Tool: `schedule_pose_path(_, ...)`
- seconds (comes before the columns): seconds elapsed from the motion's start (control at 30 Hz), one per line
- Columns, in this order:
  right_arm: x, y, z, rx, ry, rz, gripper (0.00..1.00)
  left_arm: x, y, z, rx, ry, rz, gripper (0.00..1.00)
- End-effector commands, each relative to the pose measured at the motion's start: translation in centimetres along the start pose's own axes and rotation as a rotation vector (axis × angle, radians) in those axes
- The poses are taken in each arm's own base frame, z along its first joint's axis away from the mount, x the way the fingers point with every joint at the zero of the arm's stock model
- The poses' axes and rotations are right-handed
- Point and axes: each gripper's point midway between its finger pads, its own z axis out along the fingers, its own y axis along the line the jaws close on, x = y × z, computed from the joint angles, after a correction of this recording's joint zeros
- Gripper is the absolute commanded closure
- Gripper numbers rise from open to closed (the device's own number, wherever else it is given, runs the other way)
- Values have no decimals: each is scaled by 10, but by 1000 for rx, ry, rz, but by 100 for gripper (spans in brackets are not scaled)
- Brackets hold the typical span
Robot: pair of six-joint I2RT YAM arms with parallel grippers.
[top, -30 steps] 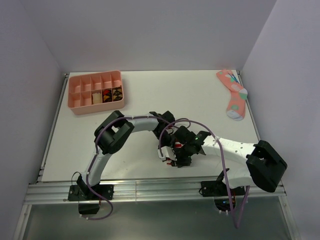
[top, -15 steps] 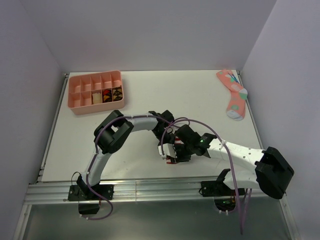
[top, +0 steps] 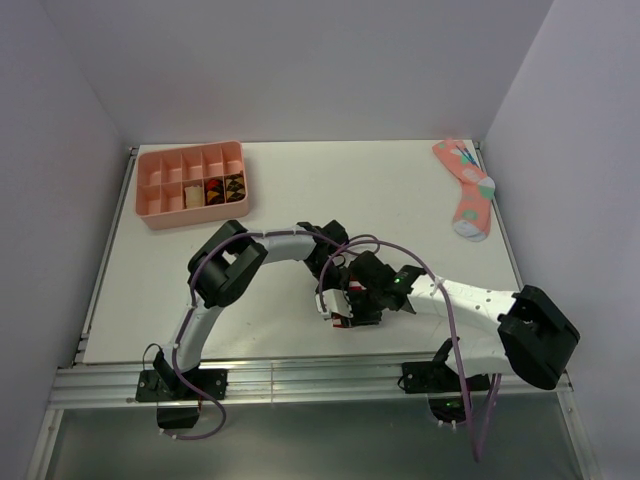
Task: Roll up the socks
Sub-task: Roll the sock at the center of the board.
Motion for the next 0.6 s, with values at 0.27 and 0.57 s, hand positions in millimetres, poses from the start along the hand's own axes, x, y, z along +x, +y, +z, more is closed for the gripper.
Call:
schedule_pose_path(0.27,14,8,8,-13,36,-2,63,-13,34,12,-98,-39,-4,100)
schedule_pose_path(0.57,25,16,10,-21,62,20,72,-16,33,11,-64,-71,-31,90)
